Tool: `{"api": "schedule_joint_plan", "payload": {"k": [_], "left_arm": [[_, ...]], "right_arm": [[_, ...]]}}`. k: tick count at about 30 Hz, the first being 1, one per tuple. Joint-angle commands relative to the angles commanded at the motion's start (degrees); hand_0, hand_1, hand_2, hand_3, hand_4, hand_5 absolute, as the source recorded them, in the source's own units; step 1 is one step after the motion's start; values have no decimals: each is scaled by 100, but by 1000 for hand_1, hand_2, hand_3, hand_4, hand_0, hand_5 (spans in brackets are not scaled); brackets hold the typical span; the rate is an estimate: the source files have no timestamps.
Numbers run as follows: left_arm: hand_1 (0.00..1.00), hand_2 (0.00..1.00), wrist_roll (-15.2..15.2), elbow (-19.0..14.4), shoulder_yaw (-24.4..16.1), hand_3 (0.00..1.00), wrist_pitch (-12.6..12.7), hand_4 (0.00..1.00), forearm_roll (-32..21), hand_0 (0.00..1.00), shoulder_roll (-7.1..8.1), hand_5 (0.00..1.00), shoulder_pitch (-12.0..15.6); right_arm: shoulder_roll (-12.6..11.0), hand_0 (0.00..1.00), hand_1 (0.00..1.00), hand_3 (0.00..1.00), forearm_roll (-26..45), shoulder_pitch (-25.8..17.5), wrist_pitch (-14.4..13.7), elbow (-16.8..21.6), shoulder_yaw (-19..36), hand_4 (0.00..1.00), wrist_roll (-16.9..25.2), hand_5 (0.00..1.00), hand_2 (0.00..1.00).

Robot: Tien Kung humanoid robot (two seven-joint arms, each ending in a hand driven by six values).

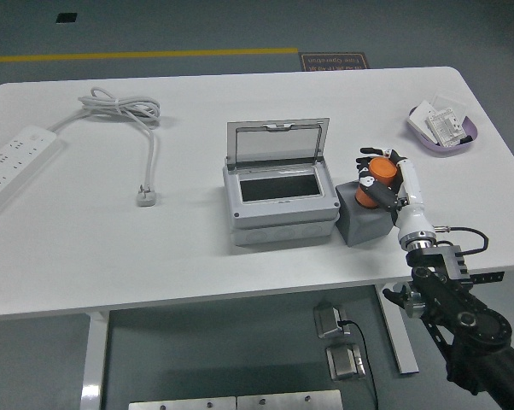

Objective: Fetch the battery,place it into the box,close the lid of the box

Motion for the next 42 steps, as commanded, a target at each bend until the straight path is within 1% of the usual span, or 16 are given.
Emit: {"api": "schedule_joint_plan", "payload": {"k": [1,6,7,12,15,18,19,24,25,30,31,35,39,42], "left_arm": [[624,599,0,0,-1,668,1,762,1,591,0,208,0],[624,599,0,0,-1,668,5,762,-1,591,4,208,5],[624,600,1,0,-2,668,6,762,0,591,5,209,7],[624,600,4,0,-12,668,10,762,9,591,9,209,15],[624,600,8,0,-26,669,16,764,25,591,11,208,18],[624,600,21,0,-51,669,22,764,47,591,19,208,21],[624,600,26,0,-57,669,23,766,52,591,23,212,24],[624,600,77,0,-83,669,30,766,62,591,45,212,50],[624,601,93,0,-88,669,31,769,62,591,50,219,56],[624,601,149,0,-95,669,38,769,49,591,72,219,79],[625,601,155,0,-94,669,39,769,46,592,74,222,83],[625,601,174,0,-93,669,42,769,44,592,83,222,91],[626,601,179,0,-103,670,41,771,56,592,96,223,77],[626,601,175,0,-108,670,39,771,67,592,104,223,59]], "right_arm": [[-3,495,508,370,-3,11,-4,15,5,4,1,2,447],[-13,495,508,370,-36,58,-84,104,23,4,6,2,447],[-14,498,512,349,-58,64,-108,124,25,29,-3,2,442],[-40,498,512,349,-329,106,-243,282,6,29,-106,2,442],[-87,495,509,340,-748,187,-336,491,-62,31,-354,2,437],[-122,495,509,340,-1208,315,-358,686,-185,31,-637,2,437],[-130,275,289,305,-1376,371,-351,749,-241,2,-741,2,389],[-112,275,289,305,-2231,696,-277,958,-574,2,-1236,2,389],[-96,170,221,291,-2402,764,-268,981,-651,2,-1320,2,354],[-15,170,221,291,-3219,1012,-166,1109,-991,2,-1660,2,354],[-2,135,198,285,-3358,1042,-142,1128,-1043,2,-1707,2,351],[64,135,198,285,-3870,1171,-40,1131,-1304,2,-1867,2,351],[165,117,184,281,-4267,1359,47,942,-1645,2,-1953,2,352],[212,117,184,281,-4385,1510,94,748,-1868,2,-1971,2,352]]}}
